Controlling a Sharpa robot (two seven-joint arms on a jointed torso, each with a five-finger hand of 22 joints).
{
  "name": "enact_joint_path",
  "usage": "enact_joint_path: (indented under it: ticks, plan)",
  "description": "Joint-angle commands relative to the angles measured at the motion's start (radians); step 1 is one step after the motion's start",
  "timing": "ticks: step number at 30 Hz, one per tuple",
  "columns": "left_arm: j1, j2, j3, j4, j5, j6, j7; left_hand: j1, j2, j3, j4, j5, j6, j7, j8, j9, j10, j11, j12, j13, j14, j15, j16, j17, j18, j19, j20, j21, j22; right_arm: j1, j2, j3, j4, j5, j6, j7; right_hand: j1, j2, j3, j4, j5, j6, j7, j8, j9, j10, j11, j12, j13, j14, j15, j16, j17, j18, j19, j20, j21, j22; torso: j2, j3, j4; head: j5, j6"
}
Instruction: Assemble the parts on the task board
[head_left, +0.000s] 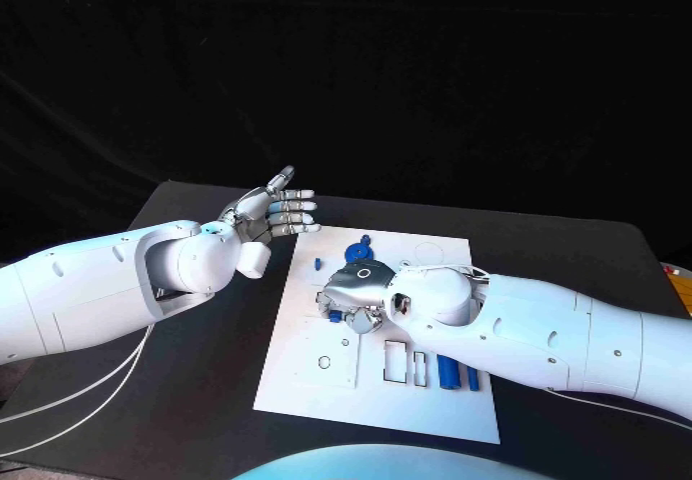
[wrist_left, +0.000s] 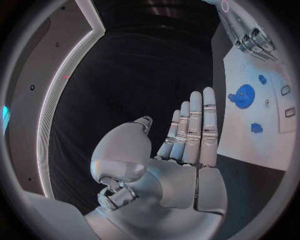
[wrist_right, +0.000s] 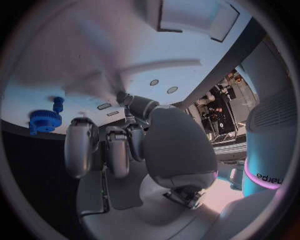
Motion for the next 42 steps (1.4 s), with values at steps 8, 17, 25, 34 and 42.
enact_joint_path:
  ticks: [8,17,25,34,42]
  plan:
    - [0.001,0.002,0.001,0.000,-0.004,0.017,0.001,0.009,0.003,-0.007,-0.001,0.005,-0.008,0.066,0.006,-0.001,-0.005,0.001,0.002,-0.001,-0.006,-0.001,0.002,0.002,0.011,0.005,-0.001,-0.006,-0.001,-0.002,-0.009,-0.001,0.004,-0.013,-0.085,0.023,-0.021,0.021,-0.033,0.023,-0.004,0.035,0.008,0.021,0.012,0.017,0.010,0.013,0.130,0.106,0.014,0.004,0.263,0.007,0.019,0.010,0.012,0.202,0.000,-0.0002,0.0004,0.001,0.002]
    - [0.001,0.001,0.001,-0.001,-0.004,0.017,0.000,0.013,0.004,-0.009,-0.001,0.005,-0.010,0.067,0.008,-0.003,-0.007,0.002,0.003,-0.003,-0.009,-0.001,0.006,0.002,0.011,0.006,0.000,-0.008,-0.003,-0.002,-0.033,-0.001,0.032,0.019,-0.143,0.029,-0.051,0.031,-0.080,0.062,-0.004,0.052,0.010,0.033,0.023,0.018,0.016,0.015,0.130,0.106,0.021,0.004,0.263,0.006,0.022,0.018,0.015,0.203,-0.001,-0.0003,-0.0007,0.002,0.002]
    - [0.001,0.001,0.001,-0.002,-0.004,0.018,-0.002,0.013,0.004,-0.009,-0.001,0.005,-0.010,0.067,0.009,-0.004,-0.007,0.002,0.003,-0.003,-0.010,-0.001,0.006,0.002,0.011,0.006,0.000,-0.009,-0.003,0.001,-0.055,0.000,0.053,0.068,-0.166,0.005,-0.067,0.029,-0.112,0.087,0.002,0.049,0.008,0.033,0.026,0.017,0.016,0.014,0.129,0.106,0.023,0.004,0.263,0.006,0.024,0.021,0.018,0.204,-0.001,0.0006,-0.0020,0.002,0.005]
    - [0.001,0.001,0.001,-0.003,-0.005,0.020,-0.003,0.014,0.004,-0.010,-0.001,0.005,-0.010,0.067,0.009,-0.004,-0.007,0.002,0.003,-0.003,-0.010,0.000,0.007,0.002,0.011,0.006,0.000,-0.009,-0.003,0.006,-0.071,0.001,0.051,0.086,-0.123,-0.078,-0.119,0.002,-0.167,0.158,0.126,0.026,0.013,0.016,0.024,0.008,0.030,0.007,0.120,0.106,0.034,0.004,0.263,0.005,0.027,0.030,0.017,0.204,0.000,0.0006,-0.0014,-0.002,0.010]
    - [0.001,0.001,0.001,-0.003,-0.005,0.021,-0.003,0.015,0.004,-0.010,-0.001,0.005,-0.011,0.067,0.009,-0.005,-0.008,0.002,0.003,-0.004,-0.011,0.000,0.007,0.002,0.011,0.006,0.000,-0.010,-0.003,0.007,-0.076,0.001,0.054,0.087,-0.099,-0.166,-0.154,-0.011,-0.181,0.205,0.188,0.025,0.017,0.011,0.023,0.006,0.035,0.005,0.116,0.106,0.038,0.004,0.263,0.005,0.029,0.034,0.018,0.205,0.001,0.0001,-0.0008,-0.005,0.010]
